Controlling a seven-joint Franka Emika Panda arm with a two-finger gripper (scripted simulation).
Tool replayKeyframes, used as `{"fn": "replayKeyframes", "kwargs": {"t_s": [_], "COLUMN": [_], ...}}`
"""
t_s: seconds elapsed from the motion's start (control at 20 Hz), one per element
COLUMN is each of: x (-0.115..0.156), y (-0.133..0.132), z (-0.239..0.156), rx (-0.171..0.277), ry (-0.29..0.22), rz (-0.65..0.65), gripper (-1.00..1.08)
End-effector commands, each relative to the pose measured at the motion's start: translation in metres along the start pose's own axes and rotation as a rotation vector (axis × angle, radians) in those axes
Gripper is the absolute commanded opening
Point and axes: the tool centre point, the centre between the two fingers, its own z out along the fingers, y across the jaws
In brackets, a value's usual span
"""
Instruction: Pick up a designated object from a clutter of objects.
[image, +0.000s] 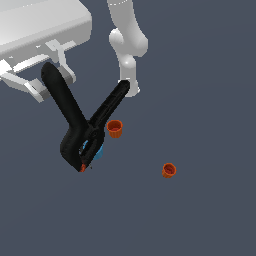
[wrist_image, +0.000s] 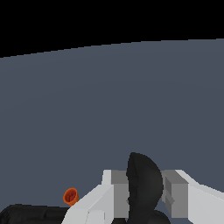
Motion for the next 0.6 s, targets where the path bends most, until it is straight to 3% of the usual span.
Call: {"fn": "replayKeyframes", "kwargs": {"t_s": [0.0,0.55], "x": [0.001,-0.008], "y": [-0.001,-0.010], "z": [-0.003,-0.027], "rx": [-0.002,-0.002], "ry": [0.001,0.001], "rz": [-0.002,-0.002], "gripper": [-1.00,-1.00]}}
